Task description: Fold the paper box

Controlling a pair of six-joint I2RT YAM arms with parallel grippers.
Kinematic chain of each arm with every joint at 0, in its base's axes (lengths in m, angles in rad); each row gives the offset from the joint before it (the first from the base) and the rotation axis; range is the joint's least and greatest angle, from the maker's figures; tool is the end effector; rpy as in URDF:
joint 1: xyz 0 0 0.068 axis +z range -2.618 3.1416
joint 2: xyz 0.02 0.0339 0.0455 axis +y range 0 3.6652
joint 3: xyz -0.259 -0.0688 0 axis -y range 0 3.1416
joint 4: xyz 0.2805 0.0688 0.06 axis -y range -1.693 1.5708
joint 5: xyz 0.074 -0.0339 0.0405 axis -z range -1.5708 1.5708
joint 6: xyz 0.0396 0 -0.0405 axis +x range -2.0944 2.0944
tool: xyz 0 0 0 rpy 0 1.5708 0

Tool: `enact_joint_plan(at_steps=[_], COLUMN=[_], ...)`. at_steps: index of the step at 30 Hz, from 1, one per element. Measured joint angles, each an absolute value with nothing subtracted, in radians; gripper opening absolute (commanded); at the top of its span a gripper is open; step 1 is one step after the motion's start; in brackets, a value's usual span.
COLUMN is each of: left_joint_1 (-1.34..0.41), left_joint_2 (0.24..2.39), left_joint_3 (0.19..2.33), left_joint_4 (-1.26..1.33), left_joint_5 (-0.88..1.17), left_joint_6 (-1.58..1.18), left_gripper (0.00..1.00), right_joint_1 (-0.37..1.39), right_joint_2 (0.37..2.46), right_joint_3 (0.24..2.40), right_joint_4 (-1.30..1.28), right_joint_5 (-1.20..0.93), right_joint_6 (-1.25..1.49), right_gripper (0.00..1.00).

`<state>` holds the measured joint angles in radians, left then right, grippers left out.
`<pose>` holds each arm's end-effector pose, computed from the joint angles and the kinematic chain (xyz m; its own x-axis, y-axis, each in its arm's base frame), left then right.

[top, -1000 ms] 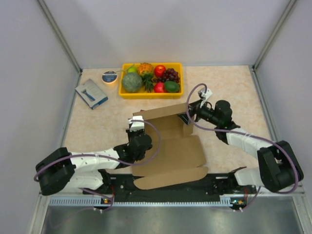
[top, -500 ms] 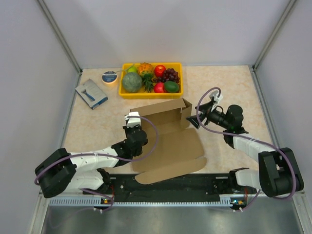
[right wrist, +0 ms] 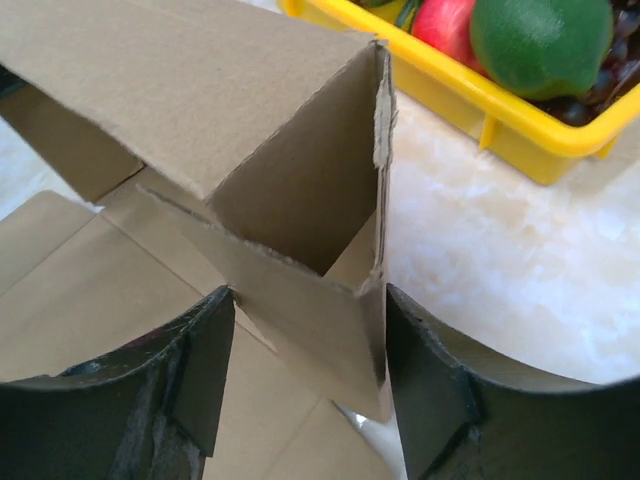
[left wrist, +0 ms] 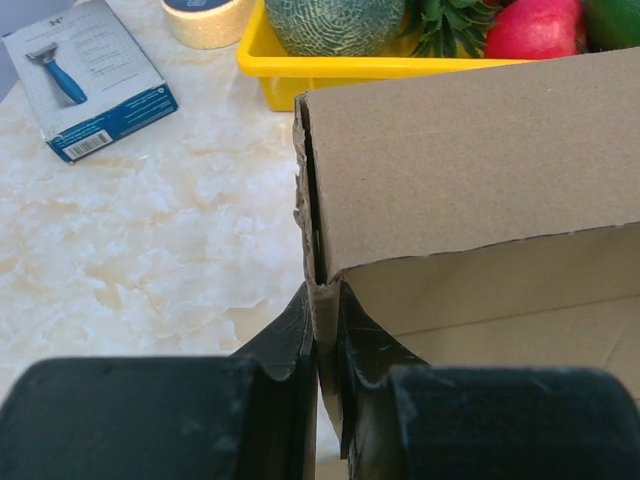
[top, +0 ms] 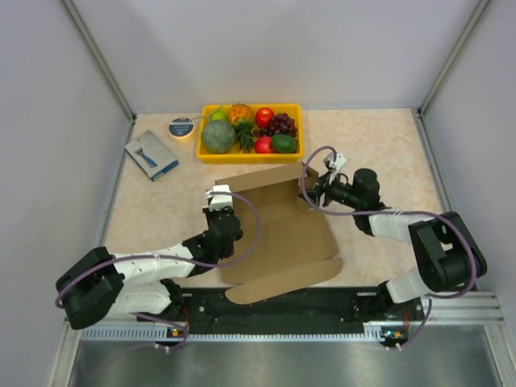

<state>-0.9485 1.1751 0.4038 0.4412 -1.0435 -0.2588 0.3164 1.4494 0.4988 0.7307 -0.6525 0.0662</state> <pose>0.1747 -0.1848 0.1695 -0.1653 0.0095 -0.9862 -0.1138 0.9931 0.0287 0.2809 0.1173 0.1542 -0.2605 -0.0300 -0.9650 -0.7949 0.5740 0.1967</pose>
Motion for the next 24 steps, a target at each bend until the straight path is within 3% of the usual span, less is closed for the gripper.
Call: enact_joint_plan(at_steps=[1,2,4,8,10,14,16,19,24], left_joint_1=[-0.947,-0.945,-0.941,-0.937,-0.936,-0.934,-0.935,-0.937,-0.937], left_joint_2=[1.175,1.175,1.176,1.184,1.191,1.192,1.192,1.192,1.192], left_joint_3=[0.404,0.404,0.404,0.404,0.404,0.404,0.404,0.404,0.404], left_joint_4=[0.44,0.441,0.442,0.442,0.441,0.442,0.443,0.443,0.442], left_joint_5=[-1.044,-1.047,-1.051,-1.065,-1.069,-1.075,-1.063,-1.055,-1.057], left_joint_6=[-0.259,-0.259,-0.26,-0.26,-0.26,-0.26,-0.262,-0.263,-0.263], left_gripper=[0.0,0.0,0.0,0.0,0.0,0.0,0.0,0.0,0.0], right_joint_1=[0.324,0.331,0.345,0.392,0.42,0.465,0.487,0.528,0.558], right_joint_2=[1.465,1.476,1.484,1.484,1.484,1.484,1.486,1.505,1.546], right_joint_3=[0.516,0.534,0.55,0.551,0.551,0.551,0.551,0.56,0.591], right_joint_4=[0.73,0.725,0.725,0.721,0.713,0.715,0.72,0.73,0.748], right_joint_5=[-0.643,-0.626,-0.597,-0.505,-0.453,-0.348,-0.296,-0.209,-0.101], right_joint_6=[0.061,0.054,0.039,0.007,-0.019,-0.045,-0.056,-0.087,-0.119], right_gripper=[0.51,0.42,0.4,0.2,0.18,0.57,0.56,0.48,0.2])
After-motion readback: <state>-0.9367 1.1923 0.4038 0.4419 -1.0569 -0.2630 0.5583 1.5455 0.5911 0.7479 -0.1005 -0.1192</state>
